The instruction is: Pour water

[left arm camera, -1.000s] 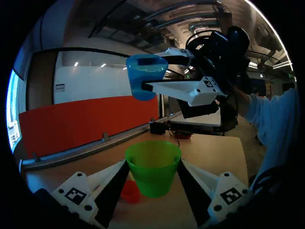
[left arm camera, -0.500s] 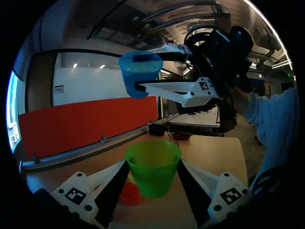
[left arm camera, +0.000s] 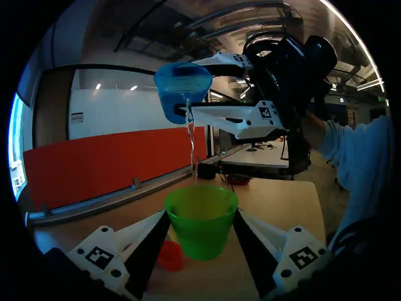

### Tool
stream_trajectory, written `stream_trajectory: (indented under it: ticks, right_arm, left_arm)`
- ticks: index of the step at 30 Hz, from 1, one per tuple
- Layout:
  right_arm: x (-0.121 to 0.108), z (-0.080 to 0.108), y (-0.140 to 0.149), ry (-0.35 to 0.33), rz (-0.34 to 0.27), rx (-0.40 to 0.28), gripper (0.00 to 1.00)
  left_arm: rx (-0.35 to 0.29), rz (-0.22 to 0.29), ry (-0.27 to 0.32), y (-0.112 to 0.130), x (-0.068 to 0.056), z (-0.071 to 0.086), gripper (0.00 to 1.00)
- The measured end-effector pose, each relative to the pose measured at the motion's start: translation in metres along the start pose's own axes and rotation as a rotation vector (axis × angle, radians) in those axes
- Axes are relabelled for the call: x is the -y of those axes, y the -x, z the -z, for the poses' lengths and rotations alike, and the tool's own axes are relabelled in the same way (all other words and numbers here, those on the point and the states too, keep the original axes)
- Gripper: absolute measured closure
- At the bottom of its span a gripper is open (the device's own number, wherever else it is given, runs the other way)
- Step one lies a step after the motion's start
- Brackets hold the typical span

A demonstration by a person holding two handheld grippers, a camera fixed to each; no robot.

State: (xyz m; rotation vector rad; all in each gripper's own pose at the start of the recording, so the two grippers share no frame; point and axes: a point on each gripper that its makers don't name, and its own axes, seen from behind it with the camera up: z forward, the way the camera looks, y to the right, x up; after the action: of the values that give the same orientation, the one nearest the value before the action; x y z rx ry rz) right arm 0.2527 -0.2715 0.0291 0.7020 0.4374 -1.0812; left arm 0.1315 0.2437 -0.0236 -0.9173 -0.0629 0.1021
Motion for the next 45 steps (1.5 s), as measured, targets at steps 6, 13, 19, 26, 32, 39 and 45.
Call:
stream_trajectory:
  ticks: [6,13,19,26,32,39,45]
  right_arm:
    - [-0.003,-0.001,0.000,0.007,0.036,0.002,0.10]
    - [-0.007,-0.002,0.002,0.017,0.078,0.006,0.10]
    - [-0.011,-0.002,0.001,0.024,0.114,0.007,0.10]
    - [-0.018,-0.001,0.000,0.039,0.158,0.008,0.10]
    - [-0.022,0.001,-0.002,0.047,0.186,0.008,0.10]
    - [-0.030,0.002,-0.002,0.057,0.231,0.013,0.10]
    - [-0.035,0.001,0.000,0.060,0.269,0.019,0.10]
  left_arm:
    - [0.001,-0.004,0.000,-0.001,0.000,-0.001,0.15]
    - [0.001,-0.006,0.002,-0.002,-0.001,-0.001,0.15]
    - [0.001,-0.008,0.003,-0.003,-0.001,-0.002,0.15]
    - [0.002,-0.016,0.005,-0.005,-0.003,-0.002,0.16]
    - [0.005,-0.019,0.008,-0.004,-0.006,-0.004,0.15]
    - [0.004,-0.021,0.008,-0.005,-0.006,-0.004,0.15]
    - [0.004,-0.021,0.008,-0.005,-0.006,-0.004,0.15]
